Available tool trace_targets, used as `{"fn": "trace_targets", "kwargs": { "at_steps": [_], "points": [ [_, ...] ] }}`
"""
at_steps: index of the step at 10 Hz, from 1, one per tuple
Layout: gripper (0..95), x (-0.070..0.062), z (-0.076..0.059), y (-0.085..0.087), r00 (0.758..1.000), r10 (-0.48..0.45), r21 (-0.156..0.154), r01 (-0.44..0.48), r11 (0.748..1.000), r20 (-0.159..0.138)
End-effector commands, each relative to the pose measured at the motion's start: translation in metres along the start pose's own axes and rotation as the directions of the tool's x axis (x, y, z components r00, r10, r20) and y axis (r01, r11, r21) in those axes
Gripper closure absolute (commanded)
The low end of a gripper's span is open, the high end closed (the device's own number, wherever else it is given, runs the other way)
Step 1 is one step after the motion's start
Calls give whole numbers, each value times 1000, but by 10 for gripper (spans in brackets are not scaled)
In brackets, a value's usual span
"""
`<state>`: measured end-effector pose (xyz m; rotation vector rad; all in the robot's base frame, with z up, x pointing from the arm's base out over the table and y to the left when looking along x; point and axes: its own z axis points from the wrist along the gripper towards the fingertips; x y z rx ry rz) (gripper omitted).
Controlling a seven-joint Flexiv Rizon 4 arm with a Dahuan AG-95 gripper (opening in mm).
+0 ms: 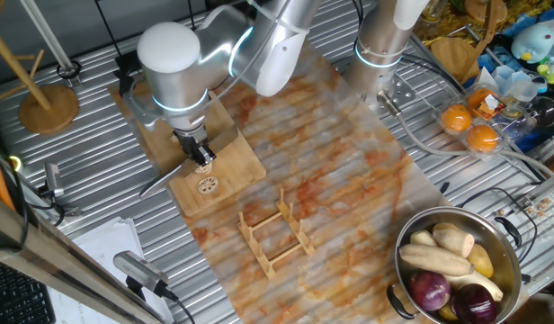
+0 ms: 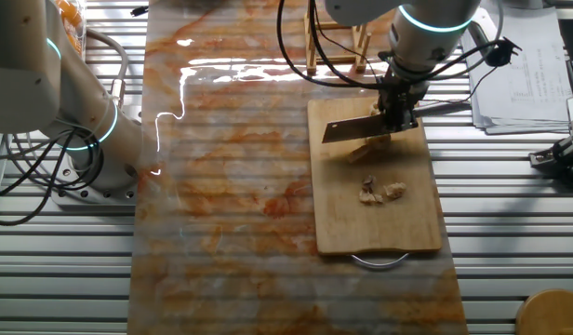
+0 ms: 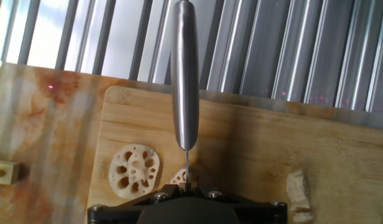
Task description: Slice the lotus root
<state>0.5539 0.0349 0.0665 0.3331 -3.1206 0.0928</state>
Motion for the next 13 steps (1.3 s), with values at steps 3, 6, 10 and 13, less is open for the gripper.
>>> {"fn": "trace_targets", "kwargs": {
  "at_steps": [3,6,10,13],
  "points": [
    [950,8,12,-4,1000,-4,-45,3,999,-25],
    [950,6,22,-4,996,3,-88,-10,996,-87],
    [950,3,46,1,992,6,-54,-13,998,-123],
    [950,8,50,2,993,-3,-51,-4,999,-119]
  ]
}}
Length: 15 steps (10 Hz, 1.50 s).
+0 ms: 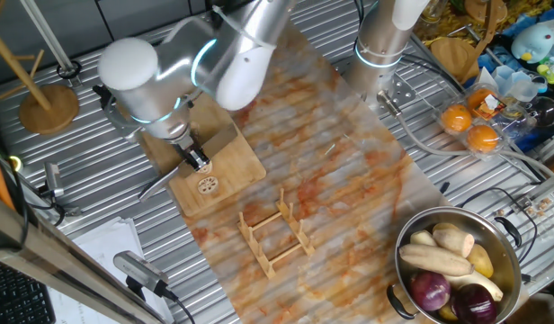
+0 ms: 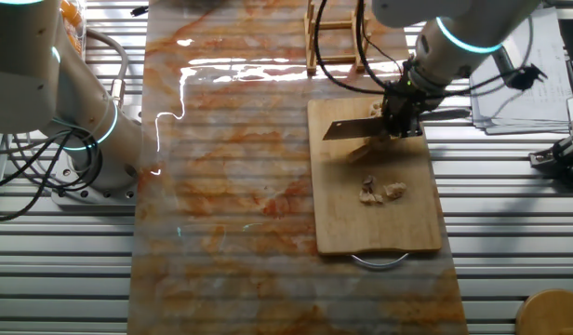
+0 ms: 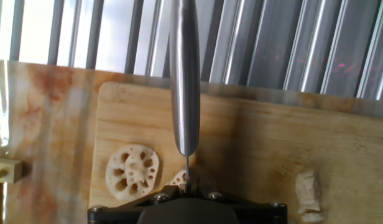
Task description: Slice the lotus root
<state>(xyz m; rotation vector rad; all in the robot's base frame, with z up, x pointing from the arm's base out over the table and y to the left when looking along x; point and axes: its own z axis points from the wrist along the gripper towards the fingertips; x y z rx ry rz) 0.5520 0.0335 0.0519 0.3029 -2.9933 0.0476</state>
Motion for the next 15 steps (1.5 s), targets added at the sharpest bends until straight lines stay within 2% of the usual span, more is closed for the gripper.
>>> {"fn": "trace_targets", "kwargs": {
  "at_steps": [1,2,4,5,6,8,9,10,12,13,14,15],
  "points": [
    [950,3,38,1,1000,-12,-8,12,1000,12],
    [950,3,41,1,1000,-12,-7,12,1000,16],
    [950,2,56,4,999,-19,10,19,1000,26],
    [950,2,59,5,999,-20,12,20,1000,31],
    [950,2,60,5,999,-31,26,30,999,35],
    [950,4,52,3,997,-49,27,48,998,58],
    [950,5,41,3,996,-54,18,53,998,68],
    [950,3,25,6,997,-50,7,50,999,65],
    [950,3,1,9,996,-58,5,58,998,70],
    [950,4,-5,7,995,-73,8,72,997,74],
    [950,6,-12,1,992,-78,-13,80,997,102],
    [950,7,-6,1,987,-81,-18,85,996,136]
  ]
}}
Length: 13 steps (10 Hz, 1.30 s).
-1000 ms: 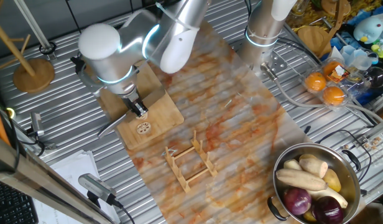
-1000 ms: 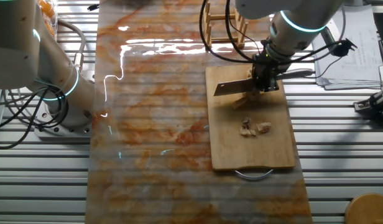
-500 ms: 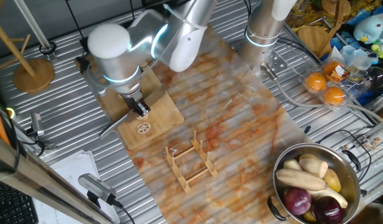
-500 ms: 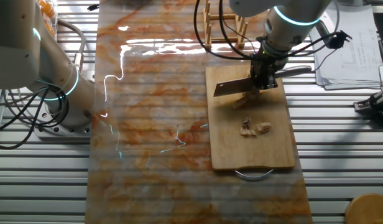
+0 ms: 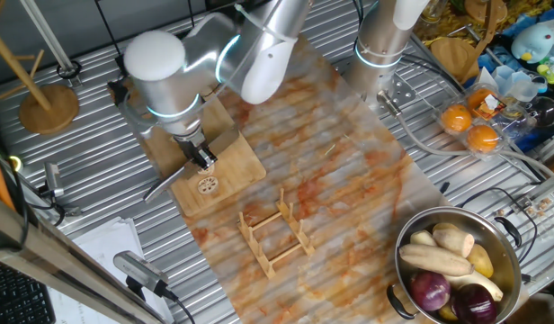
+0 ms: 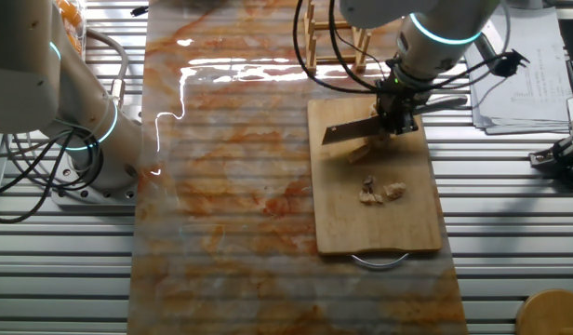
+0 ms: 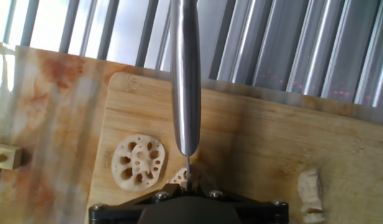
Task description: Slice the lotus root
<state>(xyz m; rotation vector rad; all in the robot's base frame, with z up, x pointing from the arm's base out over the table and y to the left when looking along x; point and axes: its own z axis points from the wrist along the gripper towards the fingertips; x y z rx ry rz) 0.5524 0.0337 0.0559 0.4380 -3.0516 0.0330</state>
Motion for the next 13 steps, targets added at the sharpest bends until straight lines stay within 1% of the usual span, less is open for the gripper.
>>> {"fn": "trace_targets", "kwargs": {
  "at_steps": [1,2,3,5,6,7,8,10,12,13],
  "points": [
    [950,6,2,0,995,-14,-14,15,1000,95],
    [950,5,6,-1,993,-18,-9,19,1000,113],
    [950,3,6,-1,993,-11,-13,12,1000,116],
    [950,0,2,0,996,-7,-13,8,1000,92],
    [950,-4,9,0,997,-18,1,18,1000,80],
    [950,-6,21,0,997,-13,3,12,1000,82],
    [950,-10,26,2,996,-10,9,9,1000,83],
    [950,-10,30,2,995,-22,13,21,1000,97],
    [950,-8,27,2,994,-35,12,34,999,102],
    [950,-3,28,3,992,-40,10,39,999,123]
  ]
}}
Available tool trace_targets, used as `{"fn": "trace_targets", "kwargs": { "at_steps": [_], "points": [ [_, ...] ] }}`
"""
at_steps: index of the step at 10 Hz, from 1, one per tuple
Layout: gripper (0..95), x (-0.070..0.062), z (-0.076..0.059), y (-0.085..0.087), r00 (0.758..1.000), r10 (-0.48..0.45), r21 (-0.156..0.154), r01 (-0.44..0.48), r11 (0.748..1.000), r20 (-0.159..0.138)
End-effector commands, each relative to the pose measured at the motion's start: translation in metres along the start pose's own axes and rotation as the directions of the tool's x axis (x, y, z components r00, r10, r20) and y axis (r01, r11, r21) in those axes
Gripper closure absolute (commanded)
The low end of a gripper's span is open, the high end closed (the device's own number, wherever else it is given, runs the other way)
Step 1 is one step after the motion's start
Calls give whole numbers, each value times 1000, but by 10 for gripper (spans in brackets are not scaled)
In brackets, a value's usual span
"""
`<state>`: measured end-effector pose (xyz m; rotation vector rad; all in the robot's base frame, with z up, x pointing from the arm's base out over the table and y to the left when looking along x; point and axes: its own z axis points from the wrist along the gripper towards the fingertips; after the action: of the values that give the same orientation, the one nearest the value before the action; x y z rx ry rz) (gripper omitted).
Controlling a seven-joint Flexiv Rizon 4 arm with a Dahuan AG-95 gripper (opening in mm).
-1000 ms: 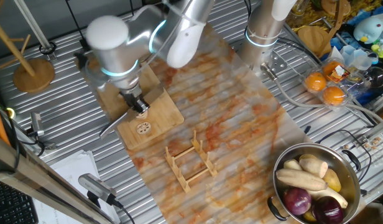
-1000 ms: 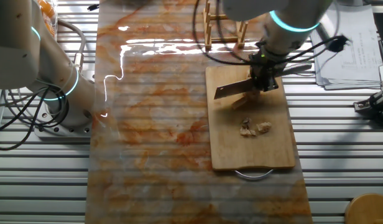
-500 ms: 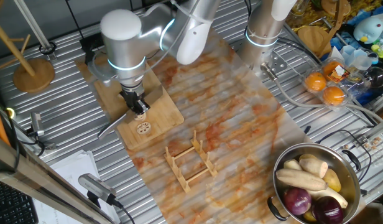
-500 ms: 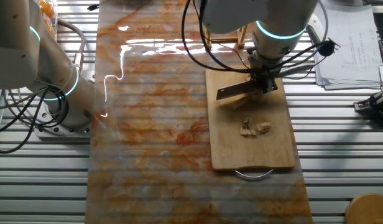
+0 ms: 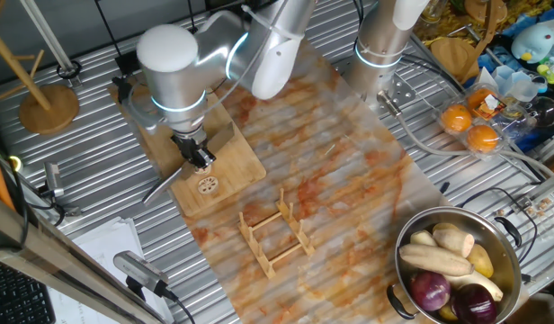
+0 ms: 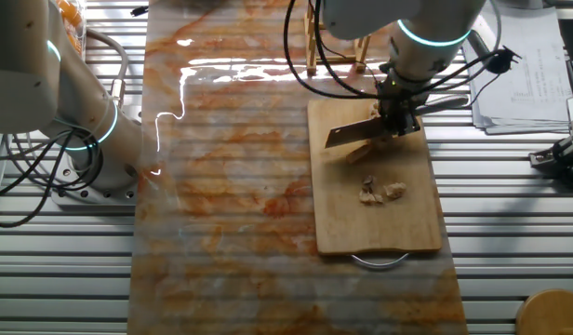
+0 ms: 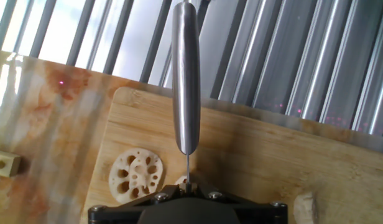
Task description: Slice the lotus root
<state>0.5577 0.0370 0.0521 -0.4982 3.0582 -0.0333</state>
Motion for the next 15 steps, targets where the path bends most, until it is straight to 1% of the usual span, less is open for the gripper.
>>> {"fn": "trace_targets", "kwargs": {
  "at_steps": [1,3,4,5,6,7,8,9,11,12,13,14,15],
  "points": [
    [950,9,26,2,999,-7,-9,8,1000,52],
    [950,8,32,3,999,-5,-5,6,1000,51],
    [950,4,40,6,999,5,-1,-5,1000,45],
    [950,-1,55,8,998,8,8,-9,1000,55],
    [950,-3,60,9,998,4,14,-5,1000,56],
    [950,-9,59,8,999,-10,23,9,1000,49],
    [950,-11,57,8,999,-9,19,8,1000,50],
    [950,-12,56,8,999,-5,6,5,1000,54],
    [950,-14,56,8,999,-12,8,12,1000,49],
    [950,-14,59,8,998,-14,9,13,1000,63],
    [950,-16,61,7,997,-5,2,5,1000,71],
    [950,-22,55,7,998,-2,1,2,1000,64],
    [950,-28,51,6,998,1,-4,-1,1000,65]
  ]
}}
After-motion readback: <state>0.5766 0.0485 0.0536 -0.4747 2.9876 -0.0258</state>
